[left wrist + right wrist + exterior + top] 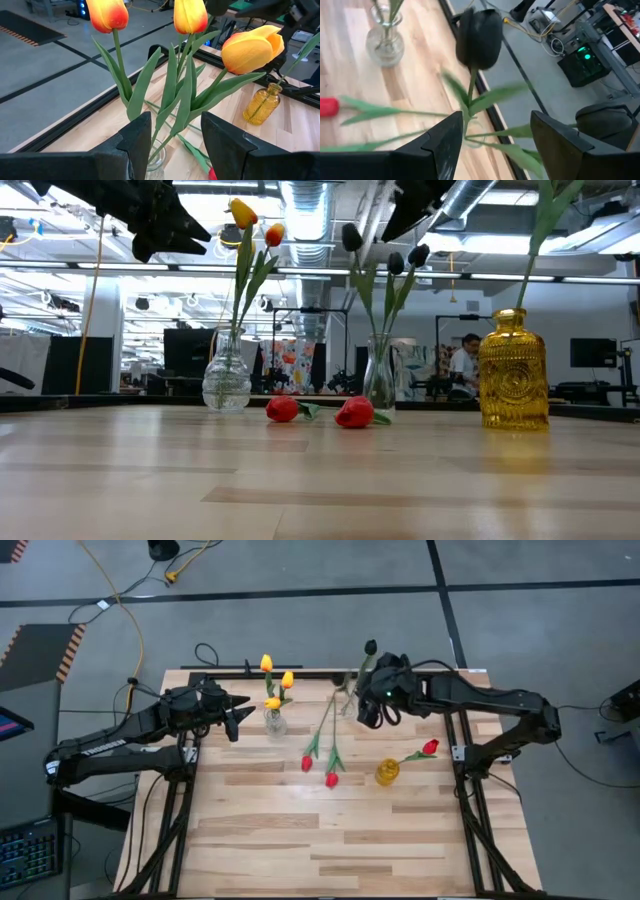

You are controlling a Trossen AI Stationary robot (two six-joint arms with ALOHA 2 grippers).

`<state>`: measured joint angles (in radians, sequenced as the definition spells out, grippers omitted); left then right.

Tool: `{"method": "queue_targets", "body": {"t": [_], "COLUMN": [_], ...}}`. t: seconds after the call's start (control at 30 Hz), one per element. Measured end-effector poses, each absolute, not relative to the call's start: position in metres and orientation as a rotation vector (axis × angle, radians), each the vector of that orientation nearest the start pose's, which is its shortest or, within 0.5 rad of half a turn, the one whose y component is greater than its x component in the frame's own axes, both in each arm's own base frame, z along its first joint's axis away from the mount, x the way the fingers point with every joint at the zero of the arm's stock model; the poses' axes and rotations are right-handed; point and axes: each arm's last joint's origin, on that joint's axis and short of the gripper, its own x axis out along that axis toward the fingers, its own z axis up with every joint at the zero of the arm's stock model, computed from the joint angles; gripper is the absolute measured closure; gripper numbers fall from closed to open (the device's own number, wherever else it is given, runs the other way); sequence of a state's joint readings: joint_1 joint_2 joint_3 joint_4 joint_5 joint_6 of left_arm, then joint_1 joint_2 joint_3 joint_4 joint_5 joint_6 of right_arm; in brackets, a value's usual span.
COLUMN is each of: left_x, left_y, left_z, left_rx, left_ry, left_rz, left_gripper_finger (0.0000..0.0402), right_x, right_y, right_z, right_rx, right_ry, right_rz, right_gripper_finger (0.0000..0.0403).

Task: Sort flowers into vase by color
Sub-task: Put the right red tulip into the yellow vase

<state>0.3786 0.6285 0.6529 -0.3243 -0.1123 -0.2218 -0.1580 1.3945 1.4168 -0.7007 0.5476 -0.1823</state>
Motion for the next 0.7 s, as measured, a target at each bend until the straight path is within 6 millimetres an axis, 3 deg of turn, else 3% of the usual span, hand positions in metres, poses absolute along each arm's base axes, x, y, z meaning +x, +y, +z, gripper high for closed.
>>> {"method": "queue_targets", "body": {"t": [0.5, 0.7], "left_x": [0.13, 0.126], "left_y": [0.055, 0.053], "left_z": [0.298, 0.317], "left_rx": [-0.199, -0.169], "left_ry": [0.259, 0.248], "left_rz": [0.511, 0.487], "left_gripper_finger": [0.0242, 0.0242], "right_x": [0.271, 0.257], "right_y": [-0.037, -0.036], "right_z": [0.394, 0.404], "right_rx": [-0.35, -0.372], "right_ry": [0.814, 0.914], "right_rz": [-0.527, -0.509], "right_gripper_finger": [0.0142, 0.0142]}}
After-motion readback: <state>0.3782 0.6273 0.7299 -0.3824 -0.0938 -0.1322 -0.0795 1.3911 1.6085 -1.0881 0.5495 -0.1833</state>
